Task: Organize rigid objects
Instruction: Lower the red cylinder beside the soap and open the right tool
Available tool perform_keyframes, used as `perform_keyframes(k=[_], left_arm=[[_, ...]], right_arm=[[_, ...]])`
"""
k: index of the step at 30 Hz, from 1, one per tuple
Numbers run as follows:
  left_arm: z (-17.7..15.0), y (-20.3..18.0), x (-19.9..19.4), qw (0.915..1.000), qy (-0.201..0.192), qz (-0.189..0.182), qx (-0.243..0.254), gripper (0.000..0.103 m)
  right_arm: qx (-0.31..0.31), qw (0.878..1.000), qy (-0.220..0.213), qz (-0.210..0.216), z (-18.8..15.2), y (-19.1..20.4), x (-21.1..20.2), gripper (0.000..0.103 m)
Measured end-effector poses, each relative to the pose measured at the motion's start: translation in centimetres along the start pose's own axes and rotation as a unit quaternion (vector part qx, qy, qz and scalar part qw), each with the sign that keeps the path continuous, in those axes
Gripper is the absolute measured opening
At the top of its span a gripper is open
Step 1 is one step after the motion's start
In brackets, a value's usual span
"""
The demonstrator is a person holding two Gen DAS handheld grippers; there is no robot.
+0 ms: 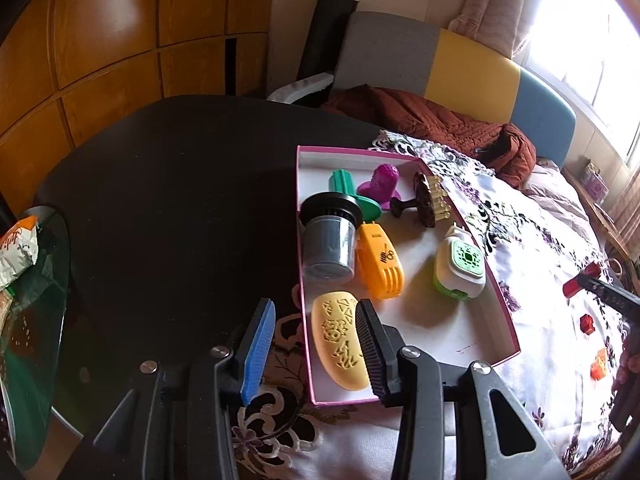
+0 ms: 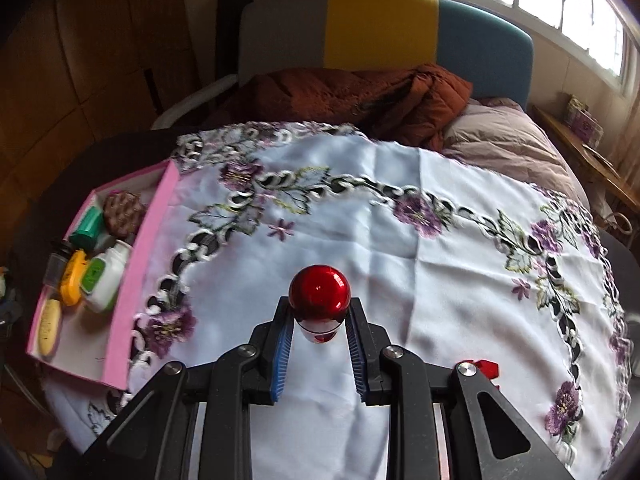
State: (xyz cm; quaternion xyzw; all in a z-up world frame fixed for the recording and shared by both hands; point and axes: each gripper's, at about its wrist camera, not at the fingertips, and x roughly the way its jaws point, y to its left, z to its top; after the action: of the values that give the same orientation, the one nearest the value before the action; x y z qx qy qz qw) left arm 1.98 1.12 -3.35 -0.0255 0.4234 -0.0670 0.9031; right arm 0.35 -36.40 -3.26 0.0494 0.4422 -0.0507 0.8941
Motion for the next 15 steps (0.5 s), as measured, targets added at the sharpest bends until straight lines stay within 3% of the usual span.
perform_keyframes(k=[7, 15], left_arm=[[0.2, 1.2, -0.2, 0.9998, -0.006, 0.014, -0.014, 0.042], [0.3, 2.1, -0.2, 0.9995, -0.008, 0.023, -0.022, 0.042]], right_arm=[[-0.079, 0.990, -0.020, 0.112, 0.8, 9.2, -2.0, 0.026], [-0.146, 0.971, 0.012, 0.192, -1.1, 17.9, -0.4, 0.026]])
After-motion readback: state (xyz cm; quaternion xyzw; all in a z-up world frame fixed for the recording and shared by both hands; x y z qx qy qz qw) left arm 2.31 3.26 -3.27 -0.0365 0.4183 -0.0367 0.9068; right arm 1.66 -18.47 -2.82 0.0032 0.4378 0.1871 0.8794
